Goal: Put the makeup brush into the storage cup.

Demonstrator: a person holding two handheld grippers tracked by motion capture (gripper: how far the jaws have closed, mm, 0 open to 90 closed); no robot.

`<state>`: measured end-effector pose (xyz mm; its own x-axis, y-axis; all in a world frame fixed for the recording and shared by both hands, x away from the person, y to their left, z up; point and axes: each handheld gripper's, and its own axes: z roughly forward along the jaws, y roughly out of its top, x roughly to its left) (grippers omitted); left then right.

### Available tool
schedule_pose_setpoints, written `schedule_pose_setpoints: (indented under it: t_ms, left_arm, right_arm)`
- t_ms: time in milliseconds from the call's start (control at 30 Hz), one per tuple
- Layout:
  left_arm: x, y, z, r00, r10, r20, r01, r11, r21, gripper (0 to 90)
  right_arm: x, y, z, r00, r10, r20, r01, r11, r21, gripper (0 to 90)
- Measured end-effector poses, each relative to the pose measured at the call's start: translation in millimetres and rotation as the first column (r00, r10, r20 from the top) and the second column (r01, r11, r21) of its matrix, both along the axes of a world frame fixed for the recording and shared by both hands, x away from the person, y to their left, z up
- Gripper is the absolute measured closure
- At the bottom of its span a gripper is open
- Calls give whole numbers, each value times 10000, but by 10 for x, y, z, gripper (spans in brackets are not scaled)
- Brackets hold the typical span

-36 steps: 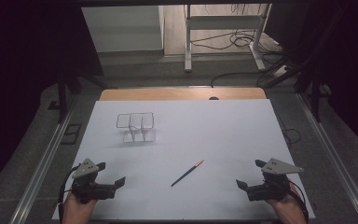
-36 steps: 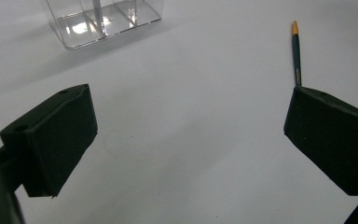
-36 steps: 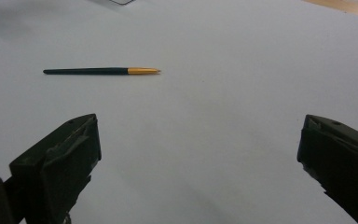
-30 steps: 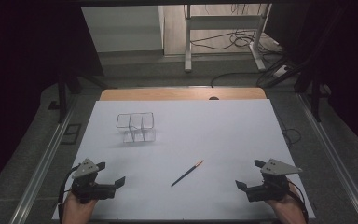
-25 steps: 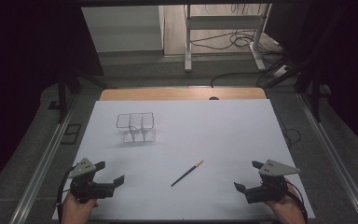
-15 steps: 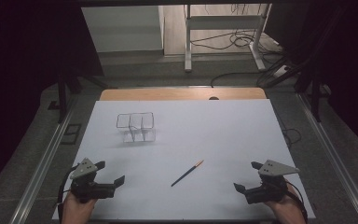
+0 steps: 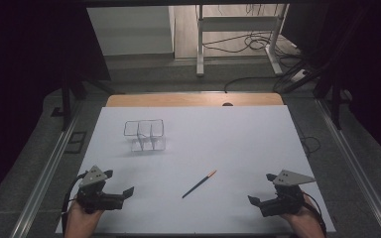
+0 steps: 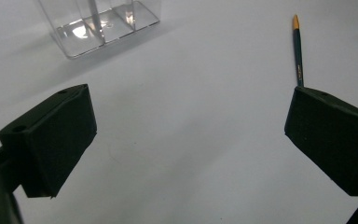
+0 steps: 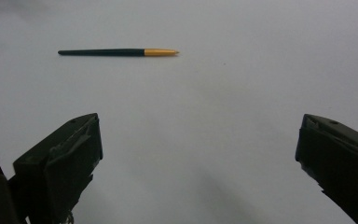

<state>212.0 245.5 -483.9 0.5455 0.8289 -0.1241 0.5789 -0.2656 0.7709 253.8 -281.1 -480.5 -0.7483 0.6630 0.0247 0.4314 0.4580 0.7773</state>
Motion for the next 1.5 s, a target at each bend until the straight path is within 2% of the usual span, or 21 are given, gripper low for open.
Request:
schedule_pose_setpoints:
  t_ms: [100,467,633,700,733,1033,1267,1500]
  left_arm:
    - [17,-47,36,9998,-182,-29,183,9995,271,24]
    - [69,-88,115,9991,-341,-252,345,9993,148,36]
    - [101,-115,158,9981,-465,-411,472,9988,155,39]
    - [118,-133,174,9974,-511,-498,522,9984,205,42]
    - [136,-151,190,9973,-526,-519,545,9979,357,42]
    - [231,-251,248,9947,-684,-765,730,9956,587,40]
    - [327,-395,282,9887,-1021,-1098,1120,9898,881,36]
    - [392,-453,305,9841,-1212,-1302,1317,9884,759,40]
  right_arm:
    - [0,8,-3,10000,58,-37,-58,10000,-49,6]
    - [0,19,-3,10000,21,-13,-21,9998,-222,6]
    - [-2,16,10,9999,10,159,-6,9997,-260,8]
    - [1,18,3,9999,12,104,-9,9995,-321,9]
    - [2,19,0,9999,32,100,-28,9995,-327,8]
    - [4,46,-27,9999,108,-64,-111,9981,-610,8]
    - [5,55,-42,9997,159,-170,-171,9970,-748,8]
    - [8,54,-48,9997,170,-177,-184,9964,-824,8]
